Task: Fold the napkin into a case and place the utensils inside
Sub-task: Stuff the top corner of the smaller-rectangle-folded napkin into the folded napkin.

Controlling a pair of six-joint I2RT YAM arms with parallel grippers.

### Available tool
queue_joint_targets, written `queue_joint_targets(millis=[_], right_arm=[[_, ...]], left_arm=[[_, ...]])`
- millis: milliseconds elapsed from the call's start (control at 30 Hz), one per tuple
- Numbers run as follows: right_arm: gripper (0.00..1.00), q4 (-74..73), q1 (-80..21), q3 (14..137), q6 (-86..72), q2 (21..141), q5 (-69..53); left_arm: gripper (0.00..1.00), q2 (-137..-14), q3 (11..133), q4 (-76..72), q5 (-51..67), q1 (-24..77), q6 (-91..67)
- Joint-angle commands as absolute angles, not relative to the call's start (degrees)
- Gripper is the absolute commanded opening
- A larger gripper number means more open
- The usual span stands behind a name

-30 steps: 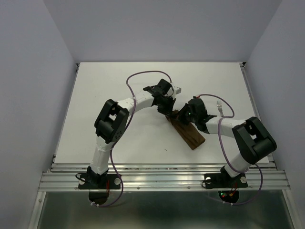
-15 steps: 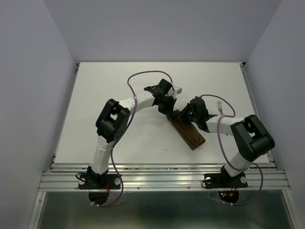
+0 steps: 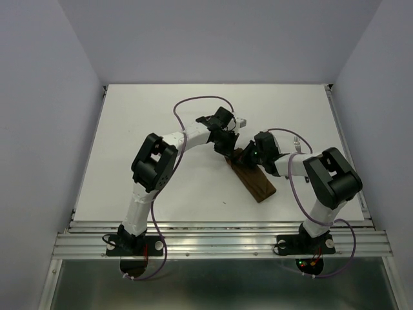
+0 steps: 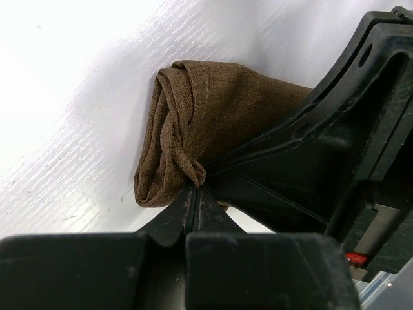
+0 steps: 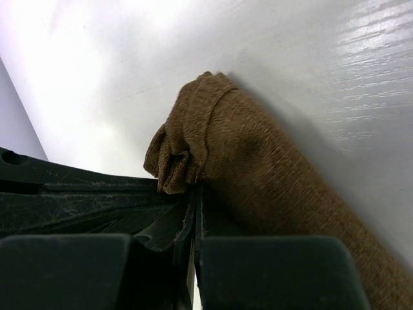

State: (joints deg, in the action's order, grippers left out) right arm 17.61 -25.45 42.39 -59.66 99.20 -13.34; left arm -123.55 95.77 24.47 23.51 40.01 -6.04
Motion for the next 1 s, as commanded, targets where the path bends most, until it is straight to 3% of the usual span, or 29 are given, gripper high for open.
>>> queue_joint_targets(millis=[0,233,967], right_arm=[[0.01,17.15,-25.58,45.08,-59.59,102.03,-12.66],[0.01,9.41,-25.58,46.49,-61.00,104.24,-6.86],[0.01,10.28,-25.58,47.81,-64.16,104.33,-6.33]], left_arm=[[0.00,-123.05,99.31,23.90,26.54,40.52,-5.71],[0.00,-122.34,101.33,24.34,29.26,40.52,-6.50],[0.00,-122.60,99.49,21.62,42.54,38.32,-10.02]])
